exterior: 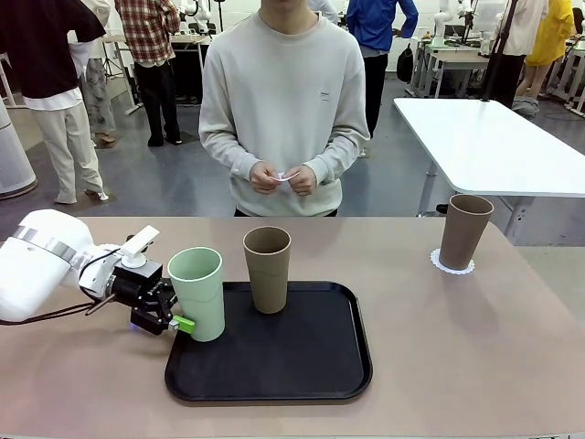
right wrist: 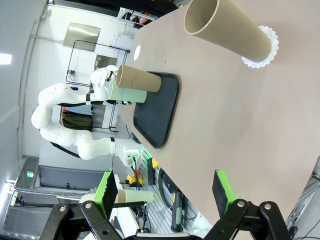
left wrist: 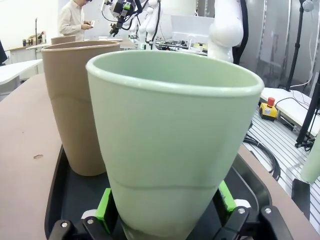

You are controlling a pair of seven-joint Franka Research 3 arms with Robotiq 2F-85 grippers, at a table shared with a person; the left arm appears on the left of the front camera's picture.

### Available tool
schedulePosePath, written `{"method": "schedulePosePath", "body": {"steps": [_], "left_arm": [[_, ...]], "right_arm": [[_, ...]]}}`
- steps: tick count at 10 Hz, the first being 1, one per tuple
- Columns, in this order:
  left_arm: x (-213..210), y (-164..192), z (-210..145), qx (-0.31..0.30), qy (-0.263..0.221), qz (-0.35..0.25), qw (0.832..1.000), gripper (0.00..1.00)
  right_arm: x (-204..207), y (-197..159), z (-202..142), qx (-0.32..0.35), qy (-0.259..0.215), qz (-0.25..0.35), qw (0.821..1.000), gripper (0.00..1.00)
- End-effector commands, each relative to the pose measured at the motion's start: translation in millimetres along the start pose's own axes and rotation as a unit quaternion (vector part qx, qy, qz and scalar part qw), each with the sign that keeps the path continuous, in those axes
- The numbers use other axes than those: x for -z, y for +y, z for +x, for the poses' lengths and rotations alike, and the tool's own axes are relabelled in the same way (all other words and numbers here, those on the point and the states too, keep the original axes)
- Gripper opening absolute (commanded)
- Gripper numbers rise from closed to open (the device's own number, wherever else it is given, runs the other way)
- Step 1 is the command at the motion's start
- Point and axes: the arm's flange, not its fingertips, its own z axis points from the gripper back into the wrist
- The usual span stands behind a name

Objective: Place coasters on the table and set cups on them.
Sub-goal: Take one Reusable plastic cup from the Flat Tray and place it on a coaster set by the human.

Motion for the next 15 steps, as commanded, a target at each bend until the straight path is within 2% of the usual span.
{"method": "schedulePosePath", "body": {"steps": [1, 2, 3, 5, 6, 7, 8, 9, 11, 12, 13, 15], "left_arm": [[14, 1, -2, 0.022, -0.004, 0.005, 1.0, 1.0], [15, 0, -1, 0.032, -0.008, -0.001, 0.999, 1.0], [13, 0, -1, 0.037, -0.01, -0.006, 0.999, 0.41], [6, -1, 1, 0.041, -0.019, -0.002, 0.999, 0.41], [5, -2, 3, 0.042, -0.021, -0.002, 0.999, 0.36], [2, -6, 10, 0.042, -0.025, 0.001, 0.999, 0.26], [-2, -13, 31, 0.017, -0.022, 0.009, 1.0, 0.16], [-11, -24, 64, 0.008, -0.024, 0.015, 1.0, 0.16], [-24, -42, 131, -0.013, 0.023, 0.056, 0.998, 0.16], [-32, -49, 157, -0.017, 0.024, 0.075, 0.997, 0.16], [-39, -50, 169, -0.02, 0.023, 0.084, 0.996, 0.16], [-47, -52, 170, -0.026, 0.018, 0.081, 0.996, 0.16]], "right_arm": [[0, 1, 0, 0.006, -0.001, -0.001, 1.0, 1.0], [0, 1, 0, 0.006, -0.001, -0.001, 1.0, 1.0], [0, 1, 0, 0.006, -0.001, -0.001, 1.0, 1.0], [0, 1, 0, 0.006, -0.001, -0.001, 1.0, 1.0], [0, 1, 0, 0.006, -0.001, -0.001, 1.0, 1.0], [0, 1, 0, 0.006, -0.001, -0.001, 1.0, 1.0], [0, 1, 0, 0.006, -0.001, -0.001, 1.0, 1.0], [0, 1, 0, 0.006, -0.001, -0.001, 1.0, 1.0], [0, 1, 0, 0.006, -0.001, -0.001, 1.0, 1.0], [0, 1, 0, 0.006, -0.001, -0.001, 1.0, 1.0], [0, 1, 0, 0.006, -0.001, -0.001, 1.0, 1.0], [0, 1, 0, 0.006, -0.001, -0.001, 1.0, 1.0]]}}
